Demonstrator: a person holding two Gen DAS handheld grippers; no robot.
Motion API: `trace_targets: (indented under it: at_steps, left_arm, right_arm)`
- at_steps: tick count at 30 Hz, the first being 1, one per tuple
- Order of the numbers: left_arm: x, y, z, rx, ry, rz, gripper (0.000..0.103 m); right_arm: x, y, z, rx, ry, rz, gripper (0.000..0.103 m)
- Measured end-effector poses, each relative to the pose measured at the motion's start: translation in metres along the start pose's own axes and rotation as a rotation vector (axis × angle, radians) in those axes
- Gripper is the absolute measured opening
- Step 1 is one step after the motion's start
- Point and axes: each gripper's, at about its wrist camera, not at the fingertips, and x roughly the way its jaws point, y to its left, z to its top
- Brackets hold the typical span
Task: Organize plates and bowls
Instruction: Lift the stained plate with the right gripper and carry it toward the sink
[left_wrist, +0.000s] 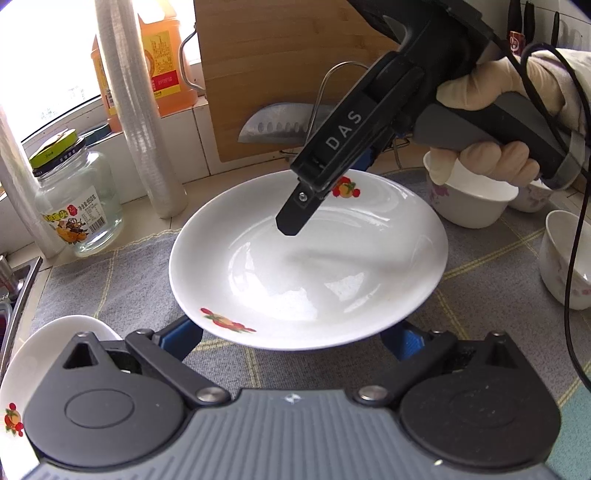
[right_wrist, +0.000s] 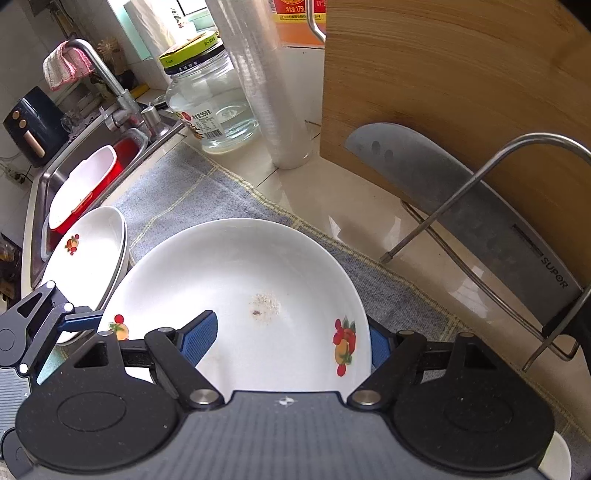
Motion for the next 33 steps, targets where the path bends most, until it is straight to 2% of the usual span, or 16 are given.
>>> trace_targets:
  at_steps: [16,33]
  left_arm:
    - [-0.034,0.013,-0.016,-0.013,-0.002,0.028,0.101]
    - [-0.067,0.043,-0.039,-0.069,-0.001,0.115,0.101]
  right_arm:
    - [-0.009,0.042,-0.007,-0.028,-0.008,0.032,0.086]
    - [0.004,0.102,0.016,-0.116,-0.014,0.087,0.086]
